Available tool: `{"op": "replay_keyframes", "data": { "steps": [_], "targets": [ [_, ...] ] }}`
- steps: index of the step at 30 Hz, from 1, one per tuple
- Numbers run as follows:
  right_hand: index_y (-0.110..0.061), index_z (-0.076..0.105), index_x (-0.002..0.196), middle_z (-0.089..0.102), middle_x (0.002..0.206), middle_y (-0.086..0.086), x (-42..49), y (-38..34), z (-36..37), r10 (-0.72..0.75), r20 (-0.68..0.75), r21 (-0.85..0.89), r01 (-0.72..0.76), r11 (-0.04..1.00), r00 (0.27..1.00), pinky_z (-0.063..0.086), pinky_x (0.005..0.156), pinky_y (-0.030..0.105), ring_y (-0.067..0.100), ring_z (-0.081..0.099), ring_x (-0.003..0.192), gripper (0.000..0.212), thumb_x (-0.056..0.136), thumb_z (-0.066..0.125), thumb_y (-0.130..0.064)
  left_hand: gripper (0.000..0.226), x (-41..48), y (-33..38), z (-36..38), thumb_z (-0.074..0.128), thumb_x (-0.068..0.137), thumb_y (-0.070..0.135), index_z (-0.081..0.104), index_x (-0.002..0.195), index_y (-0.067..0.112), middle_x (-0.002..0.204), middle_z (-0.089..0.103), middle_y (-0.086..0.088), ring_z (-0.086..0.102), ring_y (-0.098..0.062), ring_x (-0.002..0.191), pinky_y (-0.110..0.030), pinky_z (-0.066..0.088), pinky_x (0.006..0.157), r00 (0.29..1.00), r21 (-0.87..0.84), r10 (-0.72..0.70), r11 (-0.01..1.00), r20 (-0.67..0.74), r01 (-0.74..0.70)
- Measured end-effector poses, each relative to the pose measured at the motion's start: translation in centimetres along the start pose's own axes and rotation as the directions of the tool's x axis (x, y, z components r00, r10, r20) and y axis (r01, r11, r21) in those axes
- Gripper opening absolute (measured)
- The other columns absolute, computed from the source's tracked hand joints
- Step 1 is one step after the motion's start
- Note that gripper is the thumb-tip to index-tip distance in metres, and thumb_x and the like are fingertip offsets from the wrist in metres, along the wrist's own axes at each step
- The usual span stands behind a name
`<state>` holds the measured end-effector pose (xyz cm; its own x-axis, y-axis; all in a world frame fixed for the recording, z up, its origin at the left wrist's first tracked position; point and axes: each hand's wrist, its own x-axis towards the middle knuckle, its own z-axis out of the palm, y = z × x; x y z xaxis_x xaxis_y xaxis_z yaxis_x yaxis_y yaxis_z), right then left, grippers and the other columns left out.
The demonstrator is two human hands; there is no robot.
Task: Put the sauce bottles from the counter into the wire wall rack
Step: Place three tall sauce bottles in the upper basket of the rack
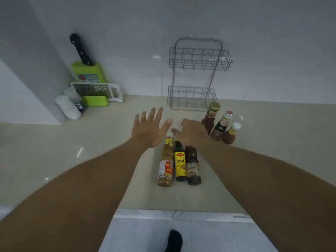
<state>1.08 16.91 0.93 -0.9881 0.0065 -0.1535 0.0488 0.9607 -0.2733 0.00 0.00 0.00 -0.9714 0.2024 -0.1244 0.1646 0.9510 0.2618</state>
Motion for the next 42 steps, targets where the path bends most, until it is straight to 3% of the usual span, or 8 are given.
{"op": "replay_keyframes", "data": {
  "steps": [4,7,16,22,29,33,37,42],
  "targets": [
    [-0.014,0.061,0.114,0.066,0.115,0.012,0.9,0.7,4.5,0.023,0.089,-0.116,-0.012,0.993,0.996,0.046,0.084,0.041,0.033,0.058,0.106,0.061,0.088,0.041,-0.066,0.081,0.4,-1.6,4.3,-0.004,0.089,0.075,-0.009,0.16,0.036,0.172,-0.003,0.001,0.0,-0.033,0.157,-0.052,-0.003,0.126,0.995,0.009,-0.05,0.999,0.089,0.049],
    [-0.013,0.063,0.114,0.06,0.121,0.014,1.6,0.8,7.7,0.049,0.121,-0.128,-0.033,0.991,0.991,0.038,0.092,0.045,0.034,0.05,0.115,0.066,0.086,0.04,-0.068,0.077,0.7,-3.1,7.3,-0.001,0.093,0.07,-0.008,0.16,0.035,0.172,-0.003,0.0,0.0,-0.033,0.157,-0.052,-0.003,0.126,0.99,0.016,-0.058,0.998,0.129,0.056],
    [-0.011,0.068,0.094,0.051,0.111,0.013,2.5,-0.8,13.5,0.106,-0.067,-0.125,-0.114,0.986,0.992,0.026,0.094,0.05,0.033,0.04,0.108,0.075,0.077,0.034,-0.075,0.061,0.8,-7.2,15.1,0.011,0.104,0.051,-0.002,0.162,0.034,0.172,-0.006,0.005,-0.007,-0.021,0.158,-0.054,-0.003,0.125,0.982,-0.074,-0.062,0.994,0.177,0.077],
    [-0.011,0.064,0.084,0.05,0.104,0.009,2.7,-1.5,14.8,0.168,-0.152,-0.055,-0.178,0.982,0.974,0.027,0.091,0.047,0.03,0.041,0.104,0.063,0.071,0.045,-0.07,0.064,0.1,-8.0,17.9,0.011,0.102,0.049,0.002,0.163,0.032,0.172,-0.001,0.0,-0.001,-0.025,0.158,-0.058,0.001,0.122,0.999,0.092,-0.03,0.995,0.035,0.026],
    [-0.012,0.056,0.09,0.053,0.098,0.004,1.6,-2.9,14.2,0.232,-0.221,0.308,-0.158,0.938,0.947,0.038,0.087,0.04,0.024,0.046,0.097,0.056,0.066,0.058,-0.062,0.066,0.3,-7.9,17.5,0.019,0.104,0.048,-0.007,0.161,0.028,0.171,-0.006,-0.005,-0.004,-0.031,0.157,-0.061,0.002,0.122,0.995,0.145,-0.016,0.989,0.1,0.002],
    [-0.023,0.045,0.093,0.058,0.077,-0.013,0.6,-3.5,13.4,0.272,-0.117,0.644,-0.136,0.752,0.955,0.041,0.057,0.007,-0.006,0.058,0.068,0.041,0.073,0.071,-0.049,0.068,1.0,-8.0,15.9,0.02,0.104,0.049,-0.01,0.161,0.025,0.171,-0.002,-0.008,0.004,-0.033,0.156,-0.057,0.012,0.119,0.981,0.241,0.008,0.969,0.194,-0.056],
    [-0.021,0.041,0.097,0.059,0.071,-0.009,1.2,-4.0,12.0,0.31,-0.199,0.737,-0.067,0.673,0.93,0.04,0.053,0.008,-0.003,0.06,0.062,0.038,0.082,0.072,-0.038,0.059,2.9,-8.6,13.0,0.023,0.105,0.045,0.012,0.161,0.031,0.158,0.03,-0.006,0.035,-0.03,0.136,-0.044,0.032,0.103,0.973,0.269,0.095,0.951,0.209,-0.151],
    [-0.029,0.044,0.1,0.058,0.075,-0.008,4.2,-4.2,7.7,0.299,-0.305,0.786,0.062,0.615,0.904,0.045,0.057,0.019,0.005,0.059,0.066,0.026,0.086,0.065,-0.03,0.055,7.0,-8.2,8.7,0.021,0.106,0.039,0.022,0.159,0.03,0.138,0.049,-0.01,0.047,-0.033,0.123,-0.044,0.033,0.103,0.954,0.295,0.172,0.924,0.247,-0.243]
  ]
}}
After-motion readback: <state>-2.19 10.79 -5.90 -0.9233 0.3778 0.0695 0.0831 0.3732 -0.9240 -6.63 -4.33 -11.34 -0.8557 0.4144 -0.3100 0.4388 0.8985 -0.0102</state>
